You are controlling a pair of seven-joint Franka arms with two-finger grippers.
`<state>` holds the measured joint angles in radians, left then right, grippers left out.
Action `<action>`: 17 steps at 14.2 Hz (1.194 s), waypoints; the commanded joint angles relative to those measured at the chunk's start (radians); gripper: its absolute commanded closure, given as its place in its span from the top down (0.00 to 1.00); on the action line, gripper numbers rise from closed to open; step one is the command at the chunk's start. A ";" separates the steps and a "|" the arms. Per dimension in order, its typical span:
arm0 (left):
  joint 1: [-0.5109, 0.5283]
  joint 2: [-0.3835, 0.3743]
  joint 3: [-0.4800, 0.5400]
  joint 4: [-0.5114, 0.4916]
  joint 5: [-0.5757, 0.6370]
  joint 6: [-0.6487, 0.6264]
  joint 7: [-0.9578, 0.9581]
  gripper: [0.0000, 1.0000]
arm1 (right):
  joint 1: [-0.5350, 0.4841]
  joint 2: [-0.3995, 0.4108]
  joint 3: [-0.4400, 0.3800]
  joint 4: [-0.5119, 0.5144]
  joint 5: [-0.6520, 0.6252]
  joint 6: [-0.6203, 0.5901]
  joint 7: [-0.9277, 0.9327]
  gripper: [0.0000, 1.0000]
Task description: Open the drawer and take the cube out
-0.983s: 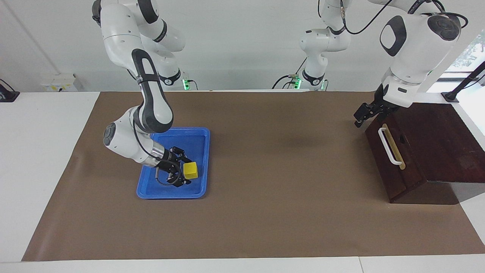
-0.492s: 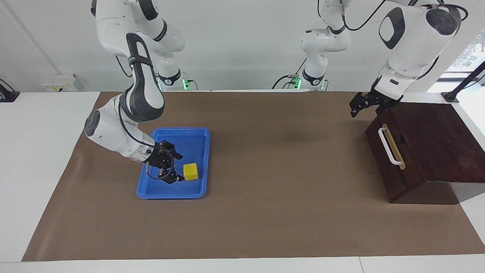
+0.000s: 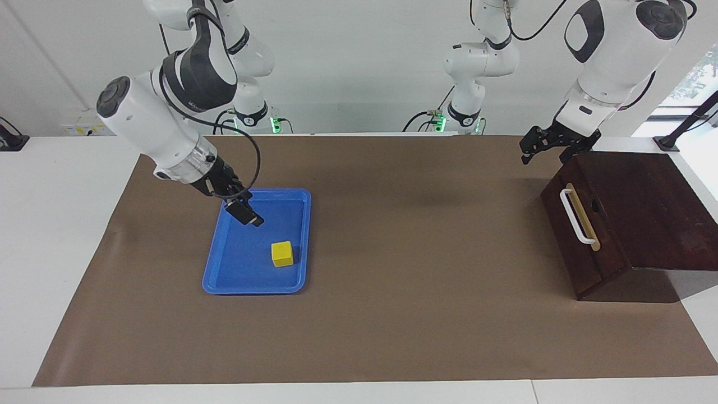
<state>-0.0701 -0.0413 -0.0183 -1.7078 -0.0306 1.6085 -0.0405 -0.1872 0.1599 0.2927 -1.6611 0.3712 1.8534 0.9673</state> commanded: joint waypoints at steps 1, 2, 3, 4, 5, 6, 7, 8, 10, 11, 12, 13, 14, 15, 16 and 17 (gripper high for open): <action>-0.007 -0.006 0.001 -0.009 -0.003 -0.005 0.018 1.00 | -0.040 -0.080 0.003 -0.019 -0.046 -0.084 -0.239 1.00; -0.008 -0.006 -0.002 -0.009 0.018 -0.013 0.021 1.00 | -0.043 -0.100 0.003 -0.019 -0.073 -0.118 -0.318 1.00; -0.010 -0.008 -0.005 -0.013 0.044 -0.021 0.021 1.00 | -0.044 -0.120 0.003 -0.019 -0.122 -0.150 -0.413 1.00; -0.010 -0.008 -0.005 -0.015 0.047 -0.022 0.021 1.00 | -0.044 -0.137 0.003 -0.019 -0.173 -0.178 -0.508 1.00; -0.010 -0.009 -0.003 -0.015 0.049 -0.025 0.021 1.00 | -0.043 -0.151 0.003 -0.019 -0.223 -0.203 -0.621 1.00; -0.010 -0.009 -0.003 -0.013 0.050 -0.027 0.021 1.00 | -0.037 -0.164 0.003 -0.020 -0.268 -0.218 -0.724 1.00; -0.010 -0.009 -0.003 -0.015 0.050 -0.029 0.021 1.00 | -0.022 -0.174 -0.013 -0.020 -0.314 -0.230 -0.814 1.00; -0.008 -0.009 -0.005 -0.015 0.050 -0.029 0.021 1.00 | 0.020 -0.180 -0.054 -0.020 -0.345 -0.238 -0.885 1.00; -0.008 -0.009 -0.005 -0.015 0.049 -0.027 0.021 1.00 | 0.142 -0.192 -0.189 -0.020 -0.357 -0.255 -0.958 1.00; -0.008 -0.011 -0.005 -0.016 0.050 -0.029 0.021 1.00 | 0.203 -0.198 -0.251 -0.020 -0.357 -0.261 -0.972 1.00; -0.008 -0.011 -0.003 -0.019 0.050 -0.029 0.021 1.00 | 0.227 -0.198 -0.283 -0.020 -0.357 -0.264 -0.978 1.00; -0.008 -0.011 -0.003 -0.019 0.050 -0.029 0.021 1.00 | 0.224 -0.200 -0.285 -0.020 -0.357 -0.273 -0.980 1.00; -0.008 -0.011 -0.003 -0.018 0.050 -0.030 0.022 1.00 | 0.222 -0.200 -0.287 -0.020 -0.357 -0.289 -0.978 1.00; -0.008 -0.012 -0.005 -0.019 0.050 -0.030 0.024 1.00 | 0.221 -0.200 -0.290 -0.020 -0.356 -0.298 -0.978 1.00; -0.007 -0.015 -0.006 -0.022 0.049 -0.030 0.031 1.00 | 0.213 -0.201 -0.290 -0.025 -0.357 -0.307 -0.978 1.00; 0.001 -0.017 -0.006 -0.024 0.047 -0.027 0.027 1.00 | 0.207 -0.210 -0.290 -0.034 -0.357 -0.316 -0.975 1.00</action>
<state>-0.0726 -0.0407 -0.0256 -1.7129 0.0017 1.5902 -0.0278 0.0283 -0.0211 0.0066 -1.6639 0.0328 1.5545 0.0115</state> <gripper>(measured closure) 0.000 0.000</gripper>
